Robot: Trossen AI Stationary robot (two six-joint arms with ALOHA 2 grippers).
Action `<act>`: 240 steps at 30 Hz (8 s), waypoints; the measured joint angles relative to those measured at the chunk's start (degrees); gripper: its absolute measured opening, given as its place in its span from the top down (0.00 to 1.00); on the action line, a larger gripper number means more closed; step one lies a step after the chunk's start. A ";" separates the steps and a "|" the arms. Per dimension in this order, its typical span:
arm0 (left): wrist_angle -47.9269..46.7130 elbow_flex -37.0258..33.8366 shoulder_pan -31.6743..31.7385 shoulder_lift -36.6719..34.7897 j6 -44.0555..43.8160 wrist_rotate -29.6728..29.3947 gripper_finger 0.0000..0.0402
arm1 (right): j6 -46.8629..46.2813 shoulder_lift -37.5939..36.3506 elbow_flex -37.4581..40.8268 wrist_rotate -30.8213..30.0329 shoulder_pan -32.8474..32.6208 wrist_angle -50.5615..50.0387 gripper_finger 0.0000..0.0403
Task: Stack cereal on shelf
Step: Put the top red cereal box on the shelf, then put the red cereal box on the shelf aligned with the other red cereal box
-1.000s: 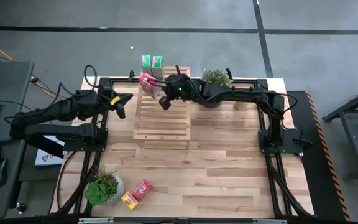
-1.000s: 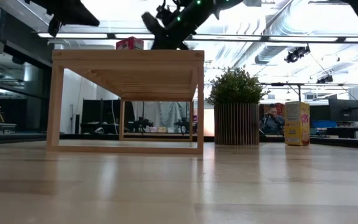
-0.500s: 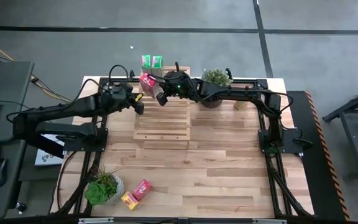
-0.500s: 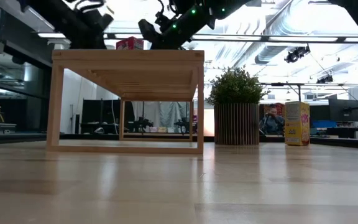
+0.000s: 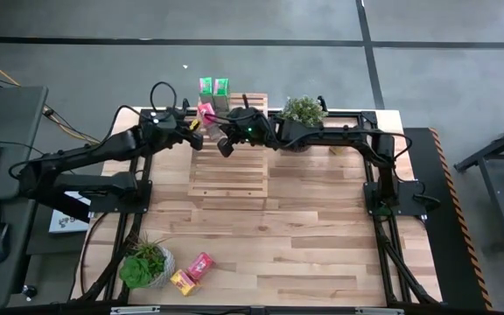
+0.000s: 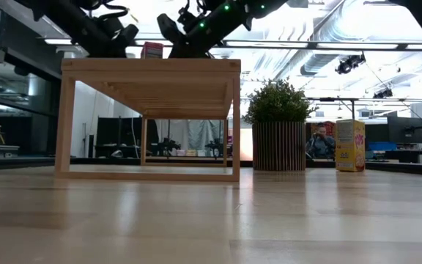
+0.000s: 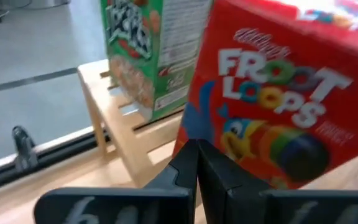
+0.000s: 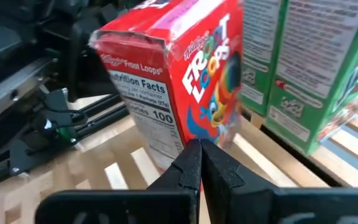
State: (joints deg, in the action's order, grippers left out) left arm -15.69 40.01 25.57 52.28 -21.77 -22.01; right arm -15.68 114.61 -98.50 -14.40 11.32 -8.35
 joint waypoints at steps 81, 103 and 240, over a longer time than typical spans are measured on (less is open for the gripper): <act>-44.01 47.36 -55.24 31.44 -47.79 34.47 0.33 | 18.57 -23.21 -0.04 -4.86 6.06 -49.40 1.00; -50.63 47.30 -65.65 49.10 -62.11 17.11 0.33 | 12.32 -23.22 -0.02 4.02 5.80 -50.63 1.00; -54.69 61.99 -7.64 41.45 2.81 12.94 0.70 | 3.16 -23.25 0.00 -1.52 5.58 -40.48 1.00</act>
State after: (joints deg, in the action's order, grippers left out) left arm -70.39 101.99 17.93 93.73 -18.96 -9.07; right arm -12.53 91.36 -98.50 -15.92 16.91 -48.83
